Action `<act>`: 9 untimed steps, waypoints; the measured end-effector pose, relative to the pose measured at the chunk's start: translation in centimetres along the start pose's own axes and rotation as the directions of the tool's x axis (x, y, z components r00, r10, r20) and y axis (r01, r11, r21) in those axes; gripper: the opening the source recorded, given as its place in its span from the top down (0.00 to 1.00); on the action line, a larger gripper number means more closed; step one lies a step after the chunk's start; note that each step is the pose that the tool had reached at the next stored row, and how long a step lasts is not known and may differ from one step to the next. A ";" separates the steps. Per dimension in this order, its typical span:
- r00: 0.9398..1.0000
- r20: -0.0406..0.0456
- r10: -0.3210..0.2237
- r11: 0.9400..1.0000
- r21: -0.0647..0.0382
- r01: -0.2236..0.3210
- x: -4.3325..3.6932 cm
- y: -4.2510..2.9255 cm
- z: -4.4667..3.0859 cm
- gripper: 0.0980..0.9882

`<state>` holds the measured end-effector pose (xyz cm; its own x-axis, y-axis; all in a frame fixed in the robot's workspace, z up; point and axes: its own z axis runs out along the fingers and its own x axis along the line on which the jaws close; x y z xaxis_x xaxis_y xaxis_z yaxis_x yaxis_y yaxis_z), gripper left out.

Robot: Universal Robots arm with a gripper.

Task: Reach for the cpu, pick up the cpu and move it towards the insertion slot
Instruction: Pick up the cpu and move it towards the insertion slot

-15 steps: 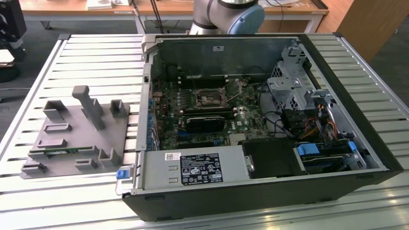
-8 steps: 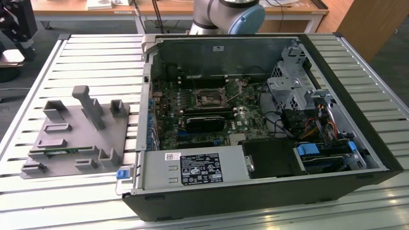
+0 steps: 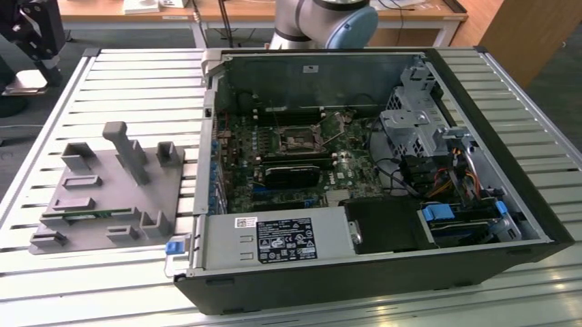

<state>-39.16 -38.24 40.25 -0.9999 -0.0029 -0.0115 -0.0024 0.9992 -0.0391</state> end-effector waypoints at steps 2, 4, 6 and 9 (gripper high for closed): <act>1.000 0.000 0.000 1.000 0.000 0.000 -0.32 0.00 0.00 0.50; 1.000 0.000 0.000 1.000 0.000 0.000 -0.68 0.00 0.01 0.50; 1.000 0.000 0.000 1.000 0.000 0.000 -1.14 0.00 0.02 0.50; 1.000 0.000 0.000 1.000 0.000 0.000 -1.82 -0.01 0.02 0.50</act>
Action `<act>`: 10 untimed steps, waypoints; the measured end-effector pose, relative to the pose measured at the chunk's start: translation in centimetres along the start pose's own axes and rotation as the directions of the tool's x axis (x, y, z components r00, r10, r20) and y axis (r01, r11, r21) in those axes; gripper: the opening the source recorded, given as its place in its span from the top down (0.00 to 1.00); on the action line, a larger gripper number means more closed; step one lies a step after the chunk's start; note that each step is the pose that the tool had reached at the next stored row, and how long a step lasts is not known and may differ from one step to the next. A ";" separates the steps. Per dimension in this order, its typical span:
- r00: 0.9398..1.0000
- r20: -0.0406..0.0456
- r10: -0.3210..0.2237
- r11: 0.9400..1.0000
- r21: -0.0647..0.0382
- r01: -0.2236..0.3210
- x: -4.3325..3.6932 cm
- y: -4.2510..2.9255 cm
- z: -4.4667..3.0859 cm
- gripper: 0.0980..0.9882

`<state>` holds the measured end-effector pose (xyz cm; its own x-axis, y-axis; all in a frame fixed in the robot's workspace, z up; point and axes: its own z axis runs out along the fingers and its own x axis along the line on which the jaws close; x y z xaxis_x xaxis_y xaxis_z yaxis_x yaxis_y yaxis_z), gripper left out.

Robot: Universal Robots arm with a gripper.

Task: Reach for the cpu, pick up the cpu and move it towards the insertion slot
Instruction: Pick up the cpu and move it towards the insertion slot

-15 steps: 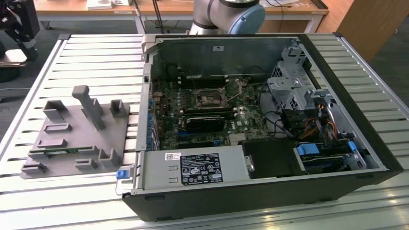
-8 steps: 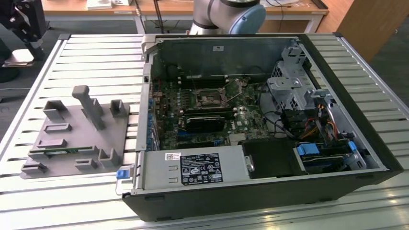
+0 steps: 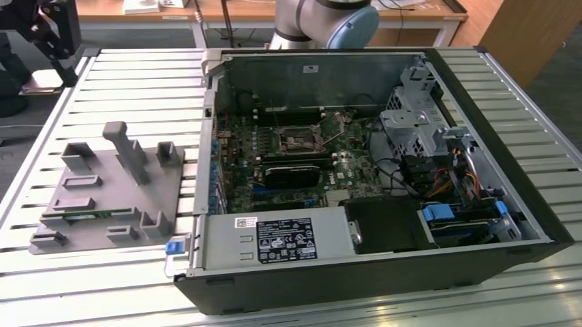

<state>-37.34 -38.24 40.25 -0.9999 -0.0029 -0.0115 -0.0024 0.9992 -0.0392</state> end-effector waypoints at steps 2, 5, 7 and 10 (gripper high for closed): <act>1.000 0.000 0.000 1.000 0.000 0.000 -0.37 0.00 0.01 0.50; 1.000 0.000 0.000 1.000 0.000 0.000 -0.81 0.00 0.01 0.50; 1.000 0.000 0.000 1.000 0.000 0.000 -1.10 0.00 0.01 0.50; 1.000 0.000 0.000 1.000 0.000 0.000 -1.73 0.00 0.02 0.50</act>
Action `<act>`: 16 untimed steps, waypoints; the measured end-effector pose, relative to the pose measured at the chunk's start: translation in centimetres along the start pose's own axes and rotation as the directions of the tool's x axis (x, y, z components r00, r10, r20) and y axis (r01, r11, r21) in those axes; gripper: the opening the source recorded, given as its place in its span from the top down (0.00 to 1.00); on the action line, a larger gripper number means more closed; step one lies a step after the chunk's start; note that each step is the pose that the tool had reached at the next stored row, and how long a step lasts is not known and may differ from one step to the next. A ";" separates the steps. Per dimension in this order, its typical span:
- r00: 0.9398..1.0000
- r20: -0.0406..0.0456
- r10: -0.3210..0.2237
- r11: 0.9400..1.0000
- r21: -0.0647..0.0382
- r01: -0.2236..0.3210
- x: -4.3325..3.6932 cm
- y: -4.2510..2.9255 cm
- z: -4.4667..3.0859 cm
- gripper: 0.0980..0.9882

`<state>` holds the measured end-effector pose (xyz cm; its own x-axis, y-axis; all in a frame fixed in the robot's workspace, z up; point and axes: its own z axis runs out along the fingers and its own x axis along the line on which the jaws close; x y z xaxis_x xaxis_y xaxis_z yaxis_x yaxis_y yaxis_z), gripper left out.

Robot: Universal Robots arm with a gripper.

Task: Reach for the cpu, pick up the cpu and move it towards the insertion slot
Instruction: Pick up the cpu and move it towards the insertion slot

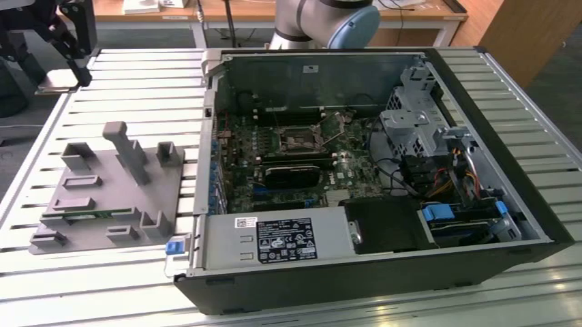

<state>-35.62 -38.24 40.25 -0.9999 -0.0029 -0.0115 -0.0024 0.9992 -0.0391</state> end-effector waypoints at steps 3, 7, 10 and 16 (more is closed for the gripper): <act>1.000 0.000 0.000 1.000 0.000 0.000 -0.67 0.00 0.00 0.50; 1.000 0.000 0.000 1.000 0.000 0.000 -1.11 0.00 -0.15 0.50; 1.000 0.000 0.000 1.000 0.000 0.000 -1.81 0.01 -0.15 0.50; 1.000 0.000 -0.001 0.999 -0.032 0.001 -3.62 0.00 -0.13 0.50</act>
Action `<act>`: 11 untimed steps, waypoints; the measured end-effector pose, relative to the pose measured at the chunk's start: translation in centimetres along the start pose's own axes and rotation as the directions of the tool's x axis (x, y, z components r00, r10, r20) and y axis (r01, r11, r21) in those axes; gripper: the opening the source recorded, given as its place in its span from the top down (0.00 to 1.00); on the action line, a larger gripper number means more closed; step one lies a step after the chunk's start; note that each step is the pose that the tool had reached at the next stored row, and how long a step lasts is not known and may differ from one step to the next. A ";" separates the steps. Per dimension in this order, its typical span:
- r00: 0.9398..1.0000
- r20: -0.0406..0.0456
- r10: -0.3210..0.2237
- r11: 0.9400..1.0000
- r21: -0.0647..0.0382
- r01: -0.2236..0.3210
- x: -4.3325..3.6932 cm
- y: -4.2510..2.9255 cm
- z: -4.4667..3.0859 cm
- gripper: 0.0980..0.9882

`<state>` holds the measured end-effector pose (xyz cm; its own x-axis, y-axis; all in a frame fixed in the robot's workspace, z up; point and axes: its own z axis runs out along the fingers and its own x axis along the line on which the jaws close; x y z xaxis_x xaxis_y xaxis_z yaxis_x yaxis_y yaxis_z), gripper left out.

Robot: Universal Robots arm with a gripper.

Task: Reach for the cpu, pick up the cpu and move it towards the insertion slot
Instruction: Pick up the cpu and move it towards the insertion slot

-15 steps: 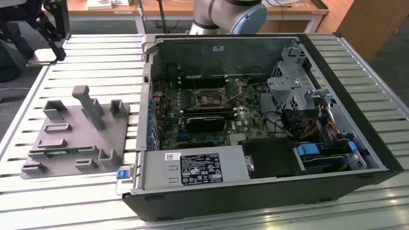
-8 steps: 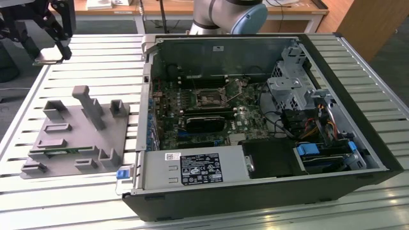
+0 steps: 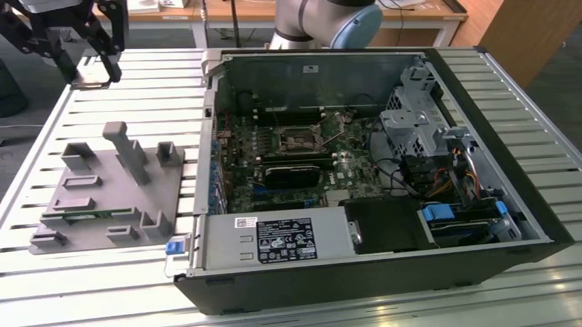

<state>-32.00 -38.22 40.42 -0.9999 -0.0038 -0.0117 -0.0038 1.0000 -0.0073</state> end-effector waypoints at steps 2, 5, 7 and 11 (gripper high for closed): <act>1.000 0.000 0.000 1.000 -0.009 0.000 -0.61 0.00 0.01 0.50; 1.000 0.000 0.000 1.000 -0.019 0.000 -1.77 0.00 0.02 0.50; 1.000 0.000 0.000 1.000 -0.019 0.000 -2.60 -0.01 0.03 0.50; 1.000 0.000 0.000 1.000 -0.020 0.000 -4.15 -0.01 0.05 0.50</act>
<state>-27.85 -38.21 40.42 -0.9999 -0.0042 -0.0118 -0.0044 0.9999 0.0126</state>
